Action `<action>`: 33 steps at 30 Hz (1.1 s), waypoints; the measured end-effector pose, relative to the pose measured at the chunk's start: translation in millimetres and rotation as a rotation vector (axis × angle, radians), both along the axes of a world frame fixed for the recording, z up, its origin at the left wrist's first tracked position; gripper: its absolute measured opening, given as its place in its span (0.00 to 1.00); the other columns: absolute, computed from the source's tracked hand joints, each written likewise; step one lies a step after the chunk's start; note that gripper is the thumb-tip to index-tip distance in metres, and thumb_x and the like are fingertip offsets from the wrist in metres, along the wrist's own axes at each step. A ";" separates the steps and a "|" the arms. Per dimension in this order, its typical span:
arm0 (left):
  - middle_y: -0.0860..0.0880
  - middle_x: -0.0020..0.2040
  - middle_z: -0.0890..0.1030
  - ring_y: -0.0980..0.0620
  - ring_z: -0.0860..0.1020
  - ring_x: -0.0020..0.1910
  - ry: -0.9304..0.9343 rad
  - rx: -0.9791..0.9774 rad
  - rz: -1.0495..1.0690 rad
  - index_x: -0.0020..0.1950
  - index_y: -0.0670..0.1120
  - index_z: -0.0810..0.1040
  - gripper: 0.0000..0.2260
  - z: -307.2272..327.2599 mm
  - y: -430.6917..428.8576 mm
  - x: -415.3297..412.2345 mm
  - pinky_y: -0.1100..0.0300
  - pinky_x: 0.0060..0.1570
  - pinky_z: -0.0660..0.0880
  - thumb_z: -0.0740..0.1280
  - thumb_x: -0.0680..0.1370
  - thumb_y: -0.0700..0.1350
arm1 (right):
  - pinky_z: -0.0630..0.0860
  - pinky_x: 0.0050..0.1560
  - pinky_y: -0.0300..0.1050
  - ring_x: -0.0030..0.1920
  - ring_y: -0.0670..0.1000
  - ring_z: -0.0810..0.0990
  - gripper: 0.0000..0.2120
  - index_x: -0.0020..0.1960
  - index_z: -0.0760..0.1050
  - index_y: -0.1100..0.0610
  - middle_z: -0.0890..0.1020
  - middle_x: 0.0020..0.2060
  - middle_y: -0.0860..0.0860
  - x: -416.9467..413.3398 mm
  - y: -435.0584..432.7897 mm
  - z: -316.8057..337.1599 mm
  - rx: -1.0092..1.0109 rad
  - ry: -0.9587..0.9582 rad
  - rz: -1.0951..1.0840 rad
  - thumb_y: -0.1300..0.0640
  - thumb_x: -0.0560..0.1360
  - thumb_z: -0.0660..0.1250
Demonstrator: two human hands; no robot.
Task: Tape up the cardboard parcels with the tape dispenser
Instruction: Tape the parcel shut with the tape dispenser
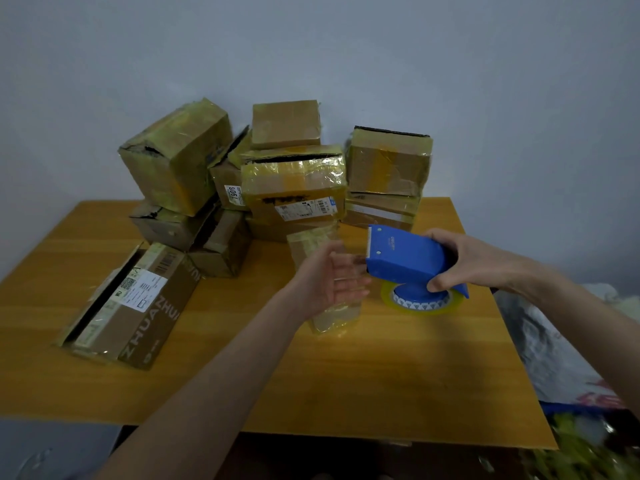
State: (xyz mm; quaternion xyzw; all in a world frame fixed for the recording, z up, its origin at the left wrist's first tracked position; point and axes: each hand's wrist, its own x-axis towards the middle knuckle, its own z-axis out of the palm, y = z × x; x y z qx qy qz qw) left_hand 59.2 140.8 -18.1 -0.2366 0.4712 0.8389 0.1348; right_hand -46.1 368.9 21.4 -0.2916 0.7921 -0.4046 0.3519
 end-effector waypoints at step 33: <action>0.54 0.79 0.49 0.49 0.46 0.77 0.200 -1.764 -0.653 0.77 0.61 0.51 0.34 -49.9 -39.7 22.3 0.48 0.72 0.57 0.66 0.77 0.54 | 0.76 0.52 0.45 0.52 0.51 0.80 0.23 0.58 0.74 0.47 0.80 0.52 0.50 -15.5 -3.9 -0.5 0.042 0.042 -0.029 0.66 0.68 0.74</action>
